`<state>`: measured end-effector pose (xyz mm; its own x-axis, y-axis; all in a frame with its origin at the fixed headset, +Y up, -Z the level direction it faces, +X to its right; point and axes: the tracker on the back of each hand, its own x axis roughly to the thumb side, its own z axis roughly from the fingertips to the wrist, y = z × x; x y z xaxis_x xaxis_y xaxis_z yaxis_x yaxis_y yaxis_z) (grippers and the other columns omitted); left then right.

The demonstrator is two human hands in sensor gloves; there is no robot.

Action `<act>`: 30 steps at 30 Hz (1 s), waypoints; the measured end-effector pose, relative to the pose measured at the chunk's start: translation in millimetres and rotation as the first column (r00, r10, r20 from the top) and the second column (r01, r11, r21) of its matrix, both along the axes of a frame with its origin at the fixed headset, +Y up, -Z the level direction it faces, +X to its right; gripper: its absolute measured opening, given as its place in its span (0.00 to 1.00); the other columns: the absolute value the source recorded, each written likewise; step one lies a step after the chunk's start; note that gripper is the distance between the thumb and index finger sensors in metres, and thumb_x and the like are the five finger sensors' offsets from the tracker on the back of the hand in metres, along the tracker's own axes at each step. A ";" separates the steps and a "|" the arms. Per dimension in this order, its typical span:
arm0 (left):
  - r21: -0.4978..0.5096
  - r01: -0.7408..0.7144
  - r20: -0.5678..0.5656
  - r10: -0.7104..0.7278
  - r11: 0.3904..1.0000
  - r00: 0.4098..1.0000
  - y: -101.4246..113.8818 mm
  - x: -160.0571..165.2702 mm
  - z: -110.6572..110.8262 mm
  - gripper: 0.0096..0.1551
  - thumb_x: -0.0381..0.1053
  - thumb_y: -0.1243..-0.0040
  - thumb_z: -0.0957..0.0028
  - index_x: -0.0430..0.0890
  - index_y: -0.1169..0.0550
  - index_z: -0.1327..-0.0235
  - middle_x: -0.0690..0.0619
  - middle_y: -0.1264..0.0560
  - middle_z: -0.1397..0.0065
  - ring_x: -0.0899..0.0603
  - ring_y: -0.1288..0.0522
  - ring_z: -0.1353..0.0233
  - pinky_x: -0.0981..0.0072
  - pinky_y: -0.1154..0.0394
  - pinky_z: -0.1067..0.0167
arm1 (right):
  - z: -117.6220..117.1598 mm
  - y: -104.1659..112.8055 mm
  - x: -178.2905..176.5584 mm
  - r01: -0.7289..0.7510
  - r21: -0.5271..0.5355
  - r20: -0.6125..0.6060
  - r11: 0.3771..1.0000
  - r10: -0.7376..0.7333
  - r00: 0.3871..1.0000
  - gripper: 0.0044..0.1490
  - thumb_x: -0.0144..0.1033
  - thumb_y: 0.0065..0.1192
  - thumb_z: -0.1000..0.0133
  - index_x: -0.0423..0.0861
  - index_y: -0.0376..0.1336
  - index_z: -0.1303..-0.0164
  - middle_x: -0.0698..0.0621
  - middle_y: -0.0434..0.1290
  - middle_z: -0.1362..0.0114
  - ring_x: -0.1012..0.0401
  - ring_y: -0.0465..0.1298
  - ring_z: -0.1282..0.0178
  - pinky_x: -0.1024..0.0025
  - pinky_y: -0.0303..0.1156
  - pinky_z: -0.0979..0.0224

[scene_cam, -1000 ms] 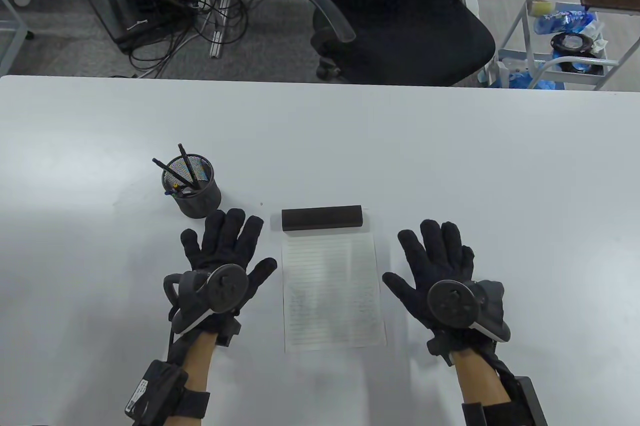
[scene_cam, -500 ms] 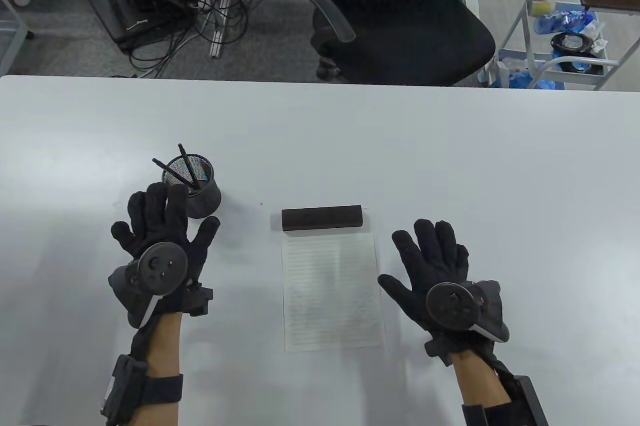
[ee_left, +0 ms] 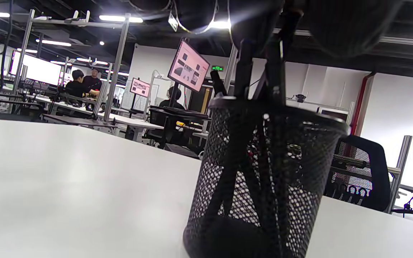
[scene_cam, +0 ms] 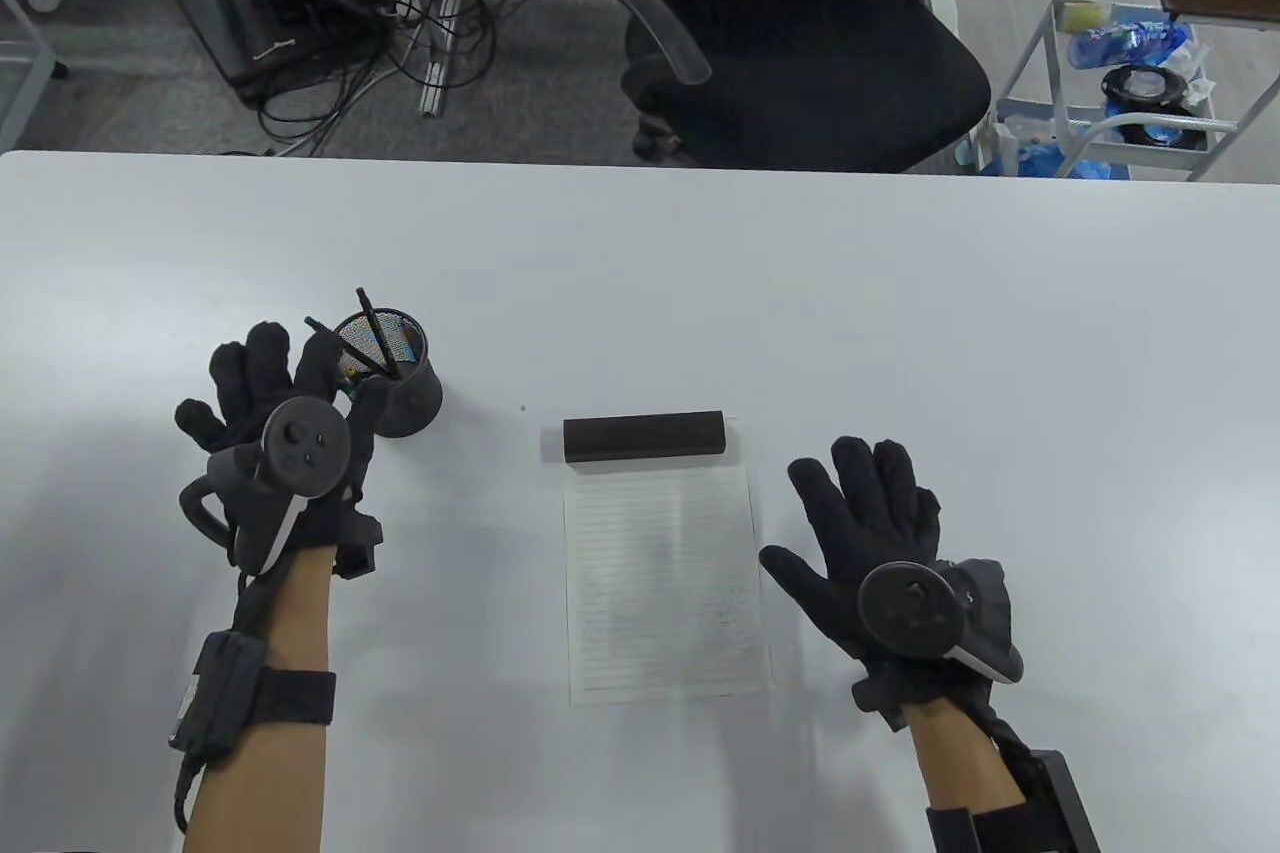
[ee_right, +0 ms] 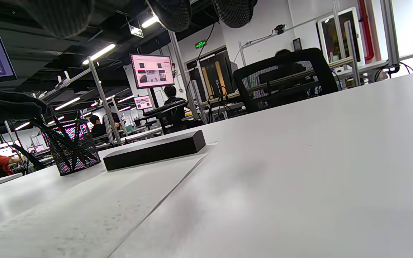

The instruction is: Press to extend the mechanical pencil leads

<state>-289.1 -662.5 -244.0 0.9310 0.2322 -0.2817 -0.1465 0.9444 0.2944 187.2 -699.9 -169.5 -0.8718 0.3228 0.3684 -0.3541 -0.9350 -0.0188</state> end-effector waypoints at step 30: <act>0.073 0.018 -0.002 -0.018 0.997 1.000 15.1 -0.4 -2.9 0.27 0.68 0.42 0.45 0.63 0.21 0.35 0.51 0.38 0.13 0.36 0.43 0.13 0.22 0.52 0.27 | -0.9 1.0 1.7 0.009 -0.002 -0.003 1.000 -0.009 1.000 0.52 0.66 0.45 0.39 0.49 0.44 0.08 0.27 0.44 0.09 0.26 0.37 0.16 0.17 0.44 0.29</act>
<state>-289.5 -647.4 -247.0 0.9348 0.2351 -0.2661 -0.1288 0.9229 0.3629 188.9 -698.9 -170.3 -0.8679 0.3312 0.3702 -0.3626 -0.9318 -0.0164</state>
